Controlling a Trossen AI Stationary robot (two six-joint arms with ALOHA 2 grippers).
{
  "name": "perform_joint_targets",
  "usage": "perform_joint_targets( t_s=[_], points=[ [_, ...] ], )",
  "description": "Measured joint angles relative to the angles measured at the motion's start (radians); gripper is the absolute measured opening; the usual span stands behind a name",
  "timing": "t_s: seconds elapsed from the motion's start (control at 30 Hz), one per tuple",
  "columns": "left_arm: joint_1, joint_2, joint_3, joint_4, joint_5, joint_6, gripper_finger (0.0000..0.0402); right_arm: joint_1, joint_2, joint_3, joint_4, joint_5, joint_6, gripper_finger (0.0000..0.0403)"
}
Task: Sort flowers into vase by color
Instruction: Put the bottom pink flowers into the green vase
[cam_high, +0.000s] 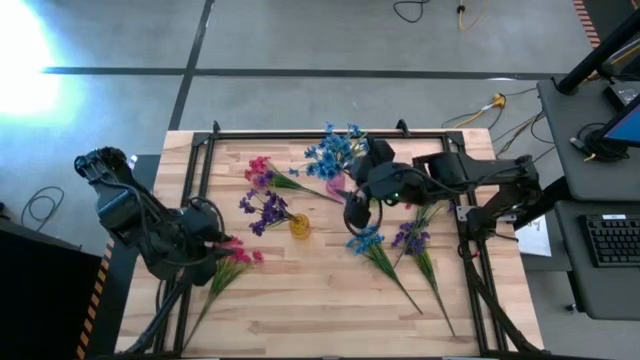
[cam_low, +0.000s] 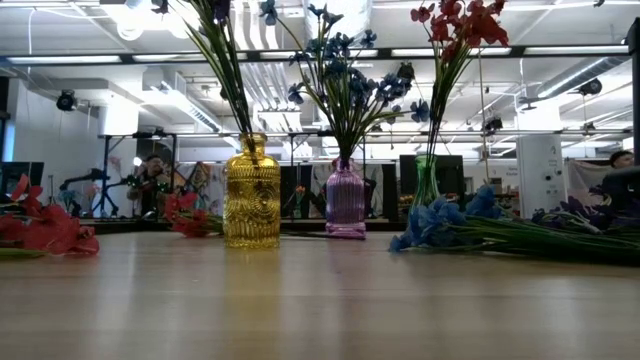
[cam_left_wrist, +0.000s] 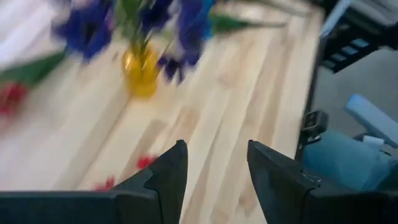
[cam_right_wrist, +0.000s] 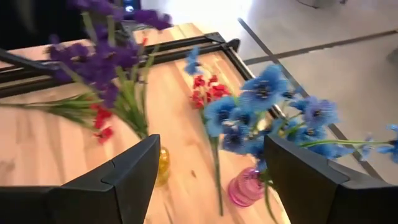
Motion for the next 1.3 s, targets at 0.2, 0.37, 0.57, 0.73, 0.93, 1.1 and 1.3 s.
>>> perform_joint_targets(
  t_s=[0.2, 0.37, 0.57, 0.73, 0.93, 1.1, 1.3],
  points=[
    [-0.004, 0.074, -0.018, -0.105, 0.145, -0.179, 0.0155, 0.053, 0.000, 0.000, -0.001, 0.000, -0.001, 0.0269],
    [-0.011, 0.152, -0.039, -0.111, 0.241, -0.284, 0.0155, 0.097, 0.000, 0.000, -0.001, 0.000, -0.003, 0.0272],
    [-0.048, 0.248, -0.064, -0.111, 0.320, -0.424, 0.0155, 0.141, 0.000, 0.000, -0.001, 0.000, -0.003, 0.0265],
    [-0.111, 0.320, -0.065, -0.101, 0.345, -0.550, 0.0155, 0.171, 0.000, 0.000, -0.001, 0.000, -0.003, 0.0263],
    [-0.178, 0.398, -0.083, -0.102, 0.326, -0.705, 0.0155, 0.208, 0.000, 0.000, -0.028, 0.000, -0.004, 0.0267],
    [-0.187, 0.433, -0.138, -0.091, 0.338, -0.795, 0.0155, 0.234, -0.016, 0.015, -0.097, -0.001, 0.016, 0.0262],
    [-0.185, 0.468, -0.195, -0.072, 0.394, -0.864, 0.0160, 0.247, -0.077, 0.020, -0.127, 0.000, 0.038, 0.0261]
  ],
)
